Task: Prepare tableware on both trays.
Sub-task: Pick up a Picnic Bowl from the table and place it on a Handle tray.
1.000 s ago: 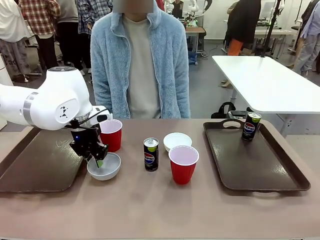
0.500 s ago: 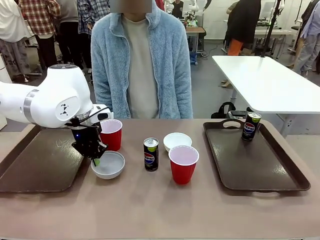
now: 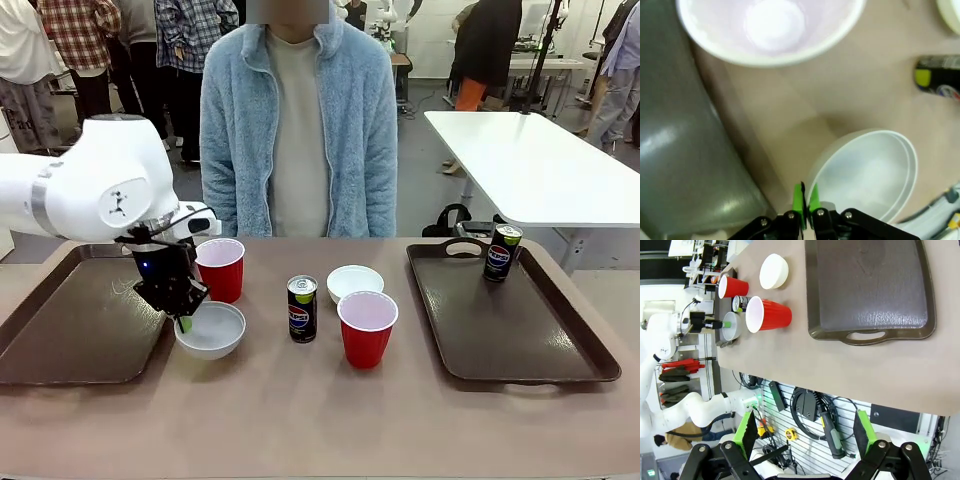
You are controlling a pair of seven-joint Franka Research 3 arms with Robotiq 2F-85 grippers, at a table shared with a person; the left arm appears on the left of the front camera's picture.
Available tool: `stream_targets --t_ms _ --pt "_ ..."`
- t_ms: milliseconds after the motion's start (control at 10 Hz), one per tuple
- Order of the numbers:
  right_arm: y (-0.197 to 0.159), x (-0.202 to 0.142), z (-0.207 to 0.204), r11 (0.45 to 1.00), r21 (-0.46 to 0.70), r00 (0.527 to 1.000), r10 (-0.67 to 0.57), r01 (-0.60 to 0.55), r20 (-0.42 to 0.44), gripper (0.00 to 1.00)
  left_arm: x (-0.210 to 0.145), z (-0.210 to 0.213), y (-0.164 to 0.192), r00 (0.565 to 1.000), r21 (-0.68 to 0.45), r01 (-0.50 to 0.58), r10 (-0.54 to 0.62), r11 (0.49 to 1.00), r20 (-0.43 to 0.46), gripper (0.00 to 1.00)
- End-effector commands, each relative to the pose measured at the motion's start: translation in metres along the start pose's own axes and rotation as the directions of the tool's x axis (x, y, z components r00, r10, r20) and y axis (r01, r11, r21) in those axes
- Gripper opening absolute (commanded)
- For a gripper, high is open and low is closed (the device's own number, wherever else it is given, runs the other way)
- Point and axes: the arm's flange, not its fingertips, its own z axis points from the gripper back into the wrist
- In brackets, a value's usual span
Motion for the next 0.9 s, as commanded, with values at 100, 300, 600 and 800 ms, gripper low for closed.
stream_targets --t_ms 100,300,600,800 --pt "0.001 0.001 0.000 1.000 0.013 1.000 0.009 -0.009 -0.002 1.00 -0.038 0.065 0.019 0.994 -0.020 -0.033 0.035 0.999 0.107 0.00" --pt "0.001 0.001 0.000 1.000 0.013 1.000 0.009 -0.009 -0.002 1.00 -0.050 0.065 0.052 0.996 0.015 -0.043 0.041 0.999 0.081 0.00" --pt "0.001 0.001 0.000 1.000 0.013 1.000 0.009 -0.009 -0.002 1.00 -0.074 0.067 0.119 0.989 0.059 -0.113 0.106 0.992 0.106 0.00" --pt "0.001 0.001 0.000 1.000 0.013 1.000 0.009 -0.009 -0.002 1.00 -0.079 0.070 0.165 0.972 0.050 -0.206 0.199 0.977 0.124 0.00"
